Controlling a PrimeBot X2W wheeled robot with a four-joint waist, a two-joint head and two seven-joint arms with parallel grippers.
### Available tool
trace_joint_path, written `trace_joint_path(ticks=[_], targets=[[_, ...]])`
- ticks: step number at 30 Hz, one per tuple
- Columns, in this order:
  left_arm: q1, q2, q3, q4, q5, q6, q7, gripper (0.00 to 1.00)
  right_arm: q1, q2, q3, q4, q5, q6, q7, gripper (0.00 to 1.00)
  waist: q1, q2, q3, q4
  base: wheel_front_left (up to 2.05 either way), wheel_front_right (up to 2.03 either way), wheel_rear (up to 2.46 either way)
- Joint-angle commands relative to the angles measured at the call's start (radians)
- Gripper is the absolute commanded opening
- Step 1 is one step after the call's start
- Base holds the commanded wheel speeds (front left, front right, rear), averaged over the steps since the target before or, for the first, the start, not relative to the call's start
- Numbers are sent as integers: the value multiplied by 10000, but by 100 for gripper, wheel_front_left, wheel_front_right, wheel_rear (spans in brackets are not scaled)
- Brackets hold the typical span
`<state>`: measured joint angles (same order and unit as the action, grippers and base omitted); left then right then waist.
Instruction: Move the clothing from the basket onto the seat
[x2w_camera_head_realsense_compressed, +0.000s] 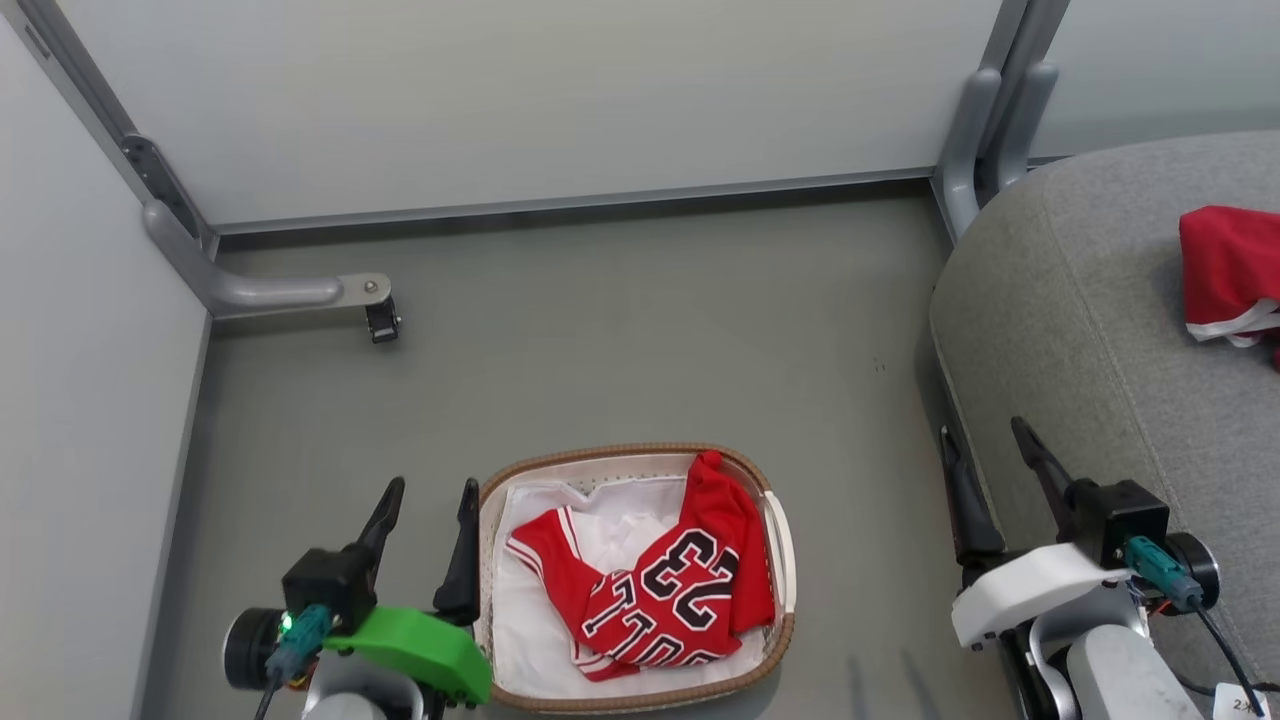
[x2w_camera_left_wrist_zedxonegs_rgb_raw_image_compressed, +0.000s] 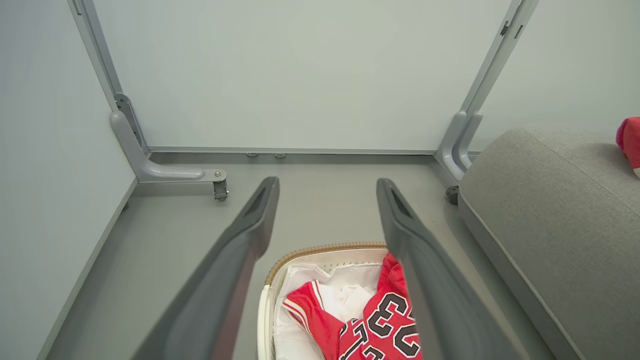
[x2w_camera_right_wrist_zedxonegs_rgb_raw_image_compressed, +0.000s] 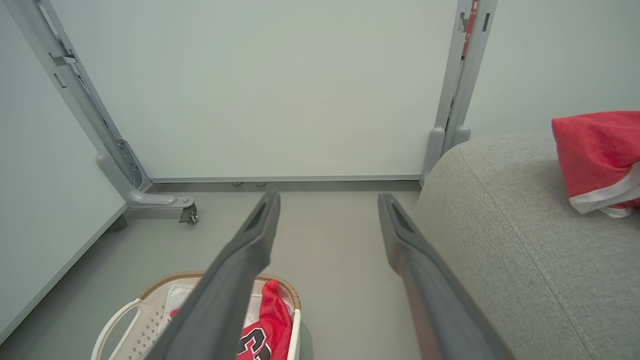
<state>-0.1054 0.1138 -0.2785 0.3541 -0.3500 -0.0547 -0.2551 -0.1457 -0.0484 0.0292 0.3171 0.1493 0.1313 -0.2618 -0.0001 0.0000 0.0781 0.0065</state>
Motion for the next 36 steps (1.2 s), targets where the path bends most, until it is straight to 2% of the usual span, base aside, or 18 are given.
trace_joint_path(ticks=[1, 7, 13, 20, 26, 32, 36], targets=[[-443, 2, -138, 103, 184, -106, 98, 100, -215, -38, -76, -103, -75, -10, -49, 100, 1, 0, 559, -50, 0, 0, 0], [-2153, -59, -1100, 1060, 878, -391, 617, 100, -1064, -38, -288, -549, -309, -10, -49, 100, 1, 0, 1956, -412, 0, 0, 0], [-4056, -199, -2339, 2768, 1518, -665, 1196, 100, -2029, -37, -451, -918, -354, -10, -49, 100, 1, 0, 3570, -1012, 0, 0, 0], [-5829, -101, -3363, 4911, 1713, -756, 1597, 100, -3138, -33, -319, -1486, -34, -10, -49, 100, 1, 0, 5476, -1907, 0, 0, 0], [-6749, 113, -4908, 6142, 1221, -758, 2153, 100, -3823, -23, -88, -1906, 225, -10, -49, 100, 1, 0, 6666, -2446, 0, 0, 0], [-7418, 509, -6205, 6717, 533, -749, 2409, 100, -4229, -26, 198, -2421, 362, -10, -49, 100, 1, 0, 7463, -2767, 0, 0, 0], [-7927, 824, -6611, 7021, -17, -748, 2550, 100, -4392, -26, 431, -2772, 489, -10, -49, 100, 1, 0, 7849, -2989, 0, 0, 0]])
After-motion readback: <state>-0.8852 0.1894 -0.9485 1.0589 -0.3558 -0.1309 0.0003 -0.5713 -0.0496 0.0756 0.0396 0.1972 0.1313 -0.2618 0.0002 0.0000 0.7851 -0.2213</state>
